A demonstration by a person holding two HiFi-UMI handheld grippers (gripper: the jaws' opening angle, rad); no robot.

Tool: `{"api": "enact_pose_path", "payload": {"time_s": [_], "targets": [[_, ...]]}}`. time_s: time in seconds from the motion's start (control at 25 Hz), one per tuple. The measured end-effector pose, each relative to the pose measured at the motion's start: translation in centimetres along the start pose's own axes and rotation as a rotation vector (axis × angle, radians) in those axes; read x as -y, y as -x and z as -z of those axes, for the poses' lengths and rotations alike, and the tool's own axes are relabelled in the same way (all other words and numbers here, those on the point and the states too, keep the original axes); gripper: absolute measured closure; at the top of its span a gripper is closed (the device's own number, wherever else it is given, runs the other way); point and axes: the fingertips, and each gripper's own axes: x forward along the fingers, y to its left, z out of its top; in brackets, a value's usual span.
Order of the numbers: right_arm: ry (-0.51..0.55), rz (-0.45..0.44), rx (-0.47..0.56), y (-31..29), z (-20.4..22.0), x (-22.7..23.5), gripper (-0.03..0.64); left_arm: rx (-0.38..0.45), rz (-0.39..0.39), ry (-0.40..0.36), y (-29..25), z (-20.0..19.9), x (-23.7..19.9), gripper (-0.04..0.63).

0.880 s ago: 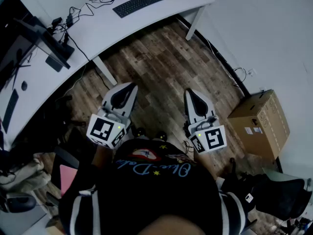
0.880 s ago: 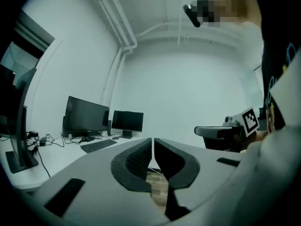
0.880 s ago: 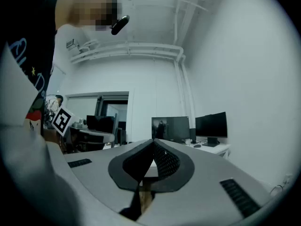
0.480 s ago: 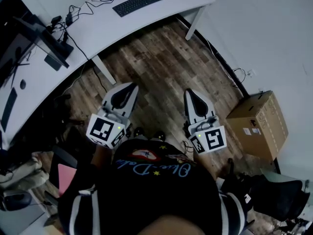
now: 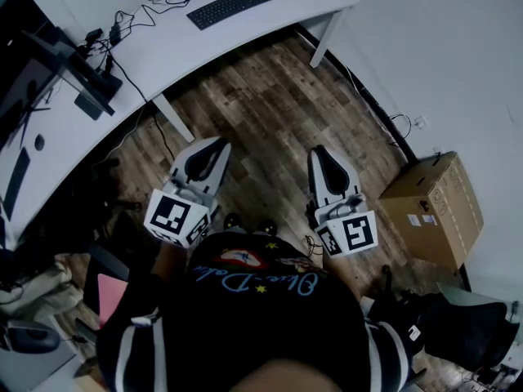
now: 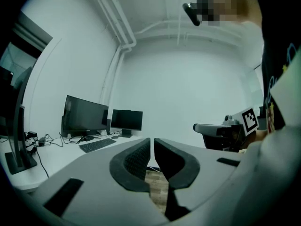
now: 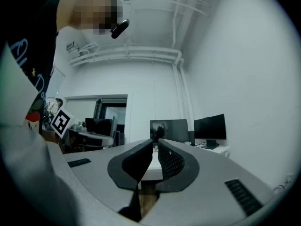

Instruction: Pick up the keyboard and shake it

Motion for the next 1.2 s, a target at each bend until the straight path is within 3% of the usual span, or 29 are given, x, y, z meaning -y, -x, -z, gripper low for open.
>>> {"api": "enact_pose_path", "payload": {"time_s": [0.32,0.4,0.52,0.8,1.2], "targets": [[-0.018,-0.001,-0.024,0.5,0.6,1.1,0.609,-0.014,-0.016,0.003,-0.6,0.1,0.5,0.586],[-0.026,-0.004,-0.032,0.7,0.8,1.5,0.565,-0.016,-0.017,0.003,-0.9,0.1,0.8,0.582],[-0.032,-0.002,-0.039,1.2,1.0,2.3,0.548,-0.019,-0.014,0.01,-1.7,0.2,1.4,0.502],[-0.057,0.003,-0.042,3.0,1.4,4.3,0.474,-0.033,-0.02,0.022,-3.2,0.7,3.4,0.419],[-0.095,0.007,-0.088,4.5,3.6,5.9,0.448,-0.083,-0.033,0.053,-3.7,2.9,4.6,0.416]]}}
